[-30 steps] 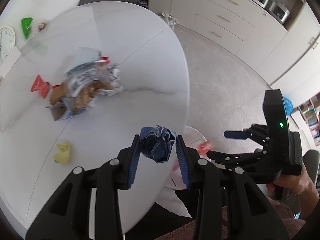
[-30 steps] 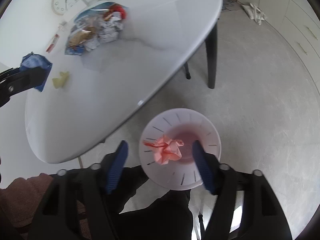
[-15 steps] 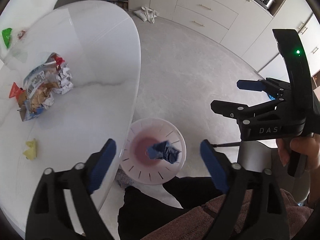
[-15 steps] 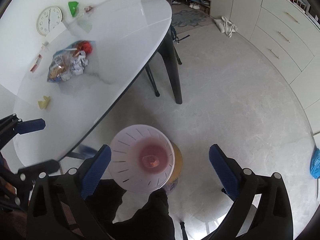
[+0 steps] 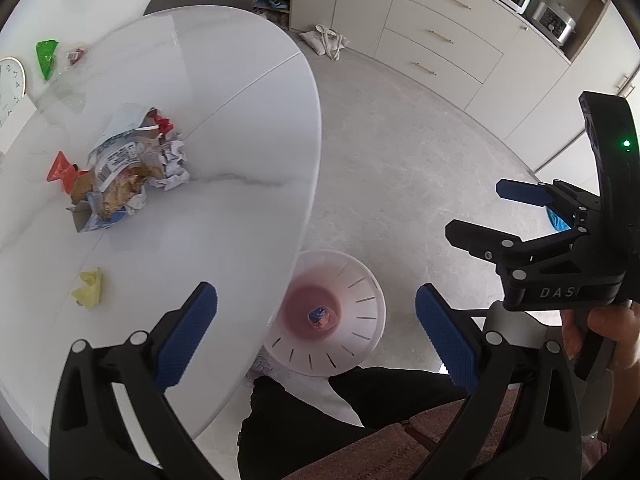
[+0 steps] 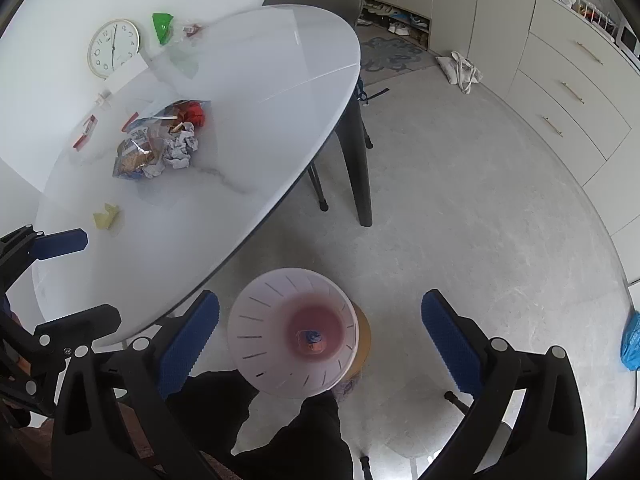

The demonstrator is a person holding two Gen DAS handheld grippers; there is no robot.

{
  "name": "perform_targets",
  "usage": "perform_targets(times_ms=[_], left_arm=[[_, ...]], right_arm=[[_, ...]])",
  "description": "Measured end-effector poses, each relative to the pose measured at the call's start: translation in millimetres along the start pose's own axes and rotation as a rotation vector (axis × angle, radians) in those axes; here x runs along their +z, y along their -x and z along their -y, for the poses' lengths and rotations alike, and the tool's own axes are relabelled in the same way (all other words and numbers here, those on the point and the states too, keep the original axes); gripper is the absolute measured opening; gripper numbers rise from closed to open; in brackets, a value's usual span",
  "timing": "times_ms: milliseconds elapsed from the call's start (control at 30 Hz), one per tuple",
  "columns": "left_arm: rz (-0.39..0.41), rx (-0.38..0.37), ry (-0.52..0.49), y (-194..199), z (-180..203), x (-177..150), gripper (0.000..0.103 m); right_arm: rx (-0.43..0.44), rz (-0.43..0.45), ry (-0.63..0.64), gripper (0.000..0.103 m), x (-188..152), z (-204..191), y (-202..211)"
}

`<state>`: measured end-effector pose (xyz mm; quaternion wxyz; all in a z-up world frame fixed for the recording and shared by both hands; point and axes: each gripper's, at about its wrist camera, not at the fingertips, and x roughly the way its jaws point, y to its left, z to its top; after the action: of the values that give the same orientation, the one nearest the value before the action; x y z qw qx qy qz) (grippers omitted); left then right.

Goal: Collect trash
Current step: 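Carry both papers over the white bin and open both tools to drop them, then grasp the crumpled yellow paper on the table with the left tool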

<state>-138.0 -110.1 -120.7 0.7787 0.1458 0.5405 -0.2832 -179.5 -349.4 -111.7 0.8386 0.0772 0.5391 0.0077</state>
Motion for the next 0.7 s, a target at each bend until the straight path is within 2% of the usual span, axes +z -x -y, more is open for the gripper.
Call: perform_targets(times_ms=[267,500,700], left_arm=[[0.014,0.054,0.064,4,-42,-5,0.095],[0.014,0.16,0.126,1,-108,-15,0.095],[0.002,0.215,0.168,-14,-171,-26,0.095]], right_arm=[[0.006,0.015,0.006,0.1,12,-19,2],[0.025,0.038,-0.001,0.1,31,-50,-3],[0.039,0.048,0.006,0.1,46,-84,-13]])
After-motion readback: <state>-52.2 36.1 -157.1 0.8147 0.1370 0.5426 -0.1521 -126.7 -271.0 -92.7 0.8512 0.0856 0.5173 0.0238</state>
